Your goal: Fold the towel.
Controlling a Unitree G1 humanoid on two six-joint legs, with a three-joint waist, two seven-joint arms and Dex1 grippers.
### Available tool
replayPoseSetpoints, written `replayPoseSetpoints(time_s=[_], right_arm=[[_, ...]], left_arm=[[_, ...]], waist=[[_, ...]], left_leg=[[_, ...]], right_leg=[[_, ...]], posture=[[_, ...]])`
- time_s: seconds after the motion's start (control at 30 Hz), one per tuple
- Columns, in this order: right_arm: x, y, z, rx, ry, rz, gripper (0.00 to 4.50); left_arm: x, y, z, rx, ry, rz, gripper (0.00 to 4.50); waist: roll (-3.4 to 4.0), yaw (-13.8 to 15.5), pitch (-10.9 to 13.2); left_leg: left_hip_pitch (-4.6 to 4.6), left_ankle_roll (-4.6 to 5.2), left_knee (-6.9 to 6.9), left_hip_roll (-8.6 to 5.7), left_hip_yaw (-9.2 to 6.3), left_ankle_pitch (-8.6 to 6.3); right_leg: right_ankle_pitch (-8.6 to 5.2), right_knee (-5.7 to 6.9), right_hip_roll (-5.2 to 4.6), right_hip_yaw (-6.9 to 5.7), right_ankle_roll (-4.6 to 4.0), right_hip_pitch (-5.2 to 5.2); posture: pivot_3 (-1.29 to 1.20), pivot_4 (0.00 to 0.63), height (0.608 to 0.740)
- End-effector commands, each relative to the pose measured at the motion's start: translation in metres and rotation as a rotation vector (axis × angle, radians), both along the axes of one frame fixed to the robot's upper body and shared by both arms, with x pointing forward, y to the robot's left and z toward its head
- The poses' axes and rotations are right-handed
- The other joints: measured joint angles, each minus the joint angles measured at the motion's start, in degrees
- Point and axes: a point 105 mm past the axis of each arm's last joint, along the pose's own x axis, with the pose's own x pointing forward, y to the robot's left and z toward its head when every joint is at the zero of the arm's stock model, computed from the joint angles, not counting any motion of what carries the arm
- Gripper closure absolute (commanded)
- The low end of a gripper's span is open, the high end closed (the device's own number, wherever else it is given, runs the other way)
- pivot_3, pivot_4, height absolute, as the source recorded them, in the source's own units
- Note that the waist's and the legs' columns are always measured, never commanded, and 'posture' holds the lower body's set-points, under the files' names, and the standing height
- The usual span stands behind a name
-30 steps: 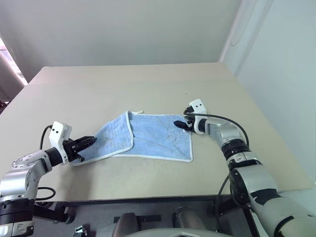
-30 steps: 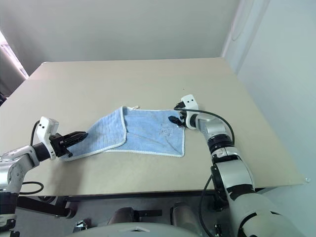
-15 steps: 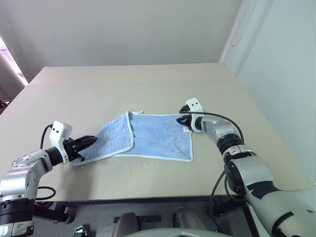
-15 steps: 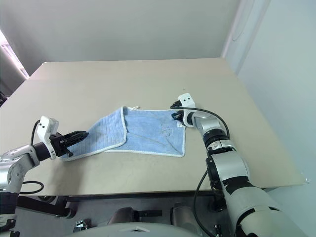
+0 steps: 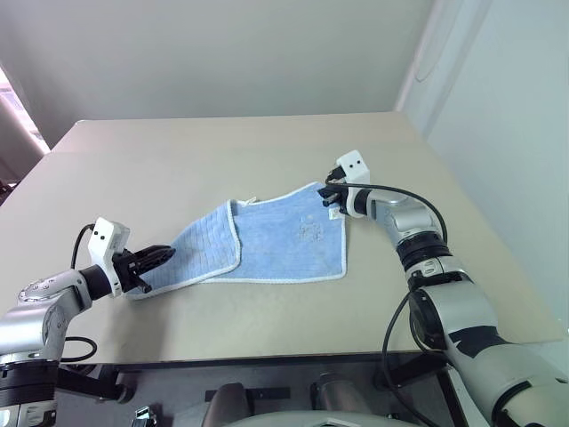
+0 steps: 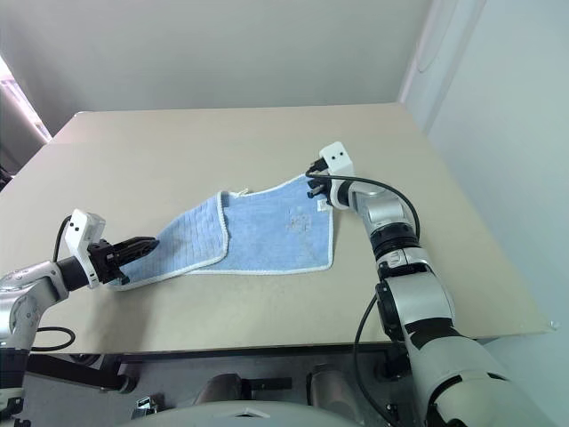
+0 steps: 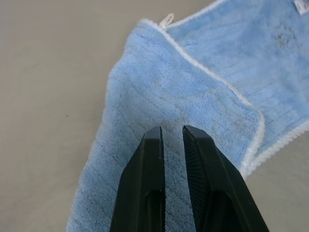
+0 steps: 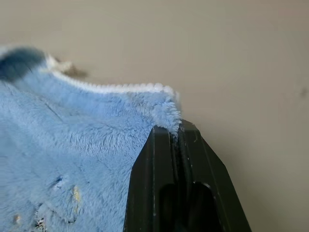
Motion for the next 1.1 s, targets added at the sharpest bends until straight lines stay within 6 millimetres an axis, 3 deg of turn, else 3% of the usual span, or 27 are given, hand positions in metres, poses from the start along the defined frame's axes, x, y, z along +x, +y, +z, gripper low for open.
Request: replayPoseSetpoints(time_s=[0.03,0.23,0.43,0.57,0.87,1.1], right_arm=[[0.001,0.005,0.045,0.047,-0.119,0.026,4.47],[-0.005,0.012,0.078,0.070,-0.196,0.055,4.47],[-0.011,0.016,0.099,0.093,-0.242,0.066,4.47],[-0.016,0.015,0.111,0.099,-0.270,0.075,4.47],[-0.020,0.015,0.118,0.101,-0.301,0.087,4.47],[-0.019,0.017,0.109,0.092,-0.274,0.085,4.47]], left_arm=[[0.001,0.000,0.018,-0.006,-0.057,-0.009,3.77],[0.003,-0.012,0.022,-0.019,-0.067,-0.052,3.77],[0.007,-0.033,0.030,-0.054,-0.096,-0.107,3.77],[0.007,-0.044,0.023,-0.053,-0.076,-0.131,3.77],[0.013,-0.091,0.024,-0.103,-0.082,-0.230,3.77],[0.017,-0.116,0.003,0.002,-0.078,-0.264,3.77]], waist=[[0.00,0.02,0.00],[0.00,0.12,0.00],[-0.01,0.20,0.00],[-0.01,0.18,0.00],[-0.02,0.27,-0.01],[-0.01,0.19,-0.01]], left_leg=[[0.00,0.00,0.00,0.00,0.00,0.00],[-0.01,0.00,0.01,0.00,0.00,0.00],[-0.02,0.00,0.02,0.00,0.00,0.00],[-0.03,0.00,0.02,0.00,0.00,0.00],[-0.04,0.00,0.05,0.00,0.01,0.00],[-0.04,0.00,0.03,-0.01,0.00,0.00]], right_leg=[[0.00,0.00,0.00,0.00,0.00,0.01],[0.00,0.00,-0.01,0.00,0.00,0.00],[0.00,-0.01,-0.01,0.00,-0.01,0.01],[0.00,-0.01,-0.01,0.00,0.00,0.00],[0.00,-0.01,0.00,0.00,0.00,0.01],[0.01,-0.01,0.03,0.02,0.01,-0.01]], posture=[[0.00,0.000,0.740],[0.00,0.000,0.740],[0.00,0.000,0.740],[0.00,0.000,0.740],[0.00,0.000,0.740],[0.00,0.000,0.740]])
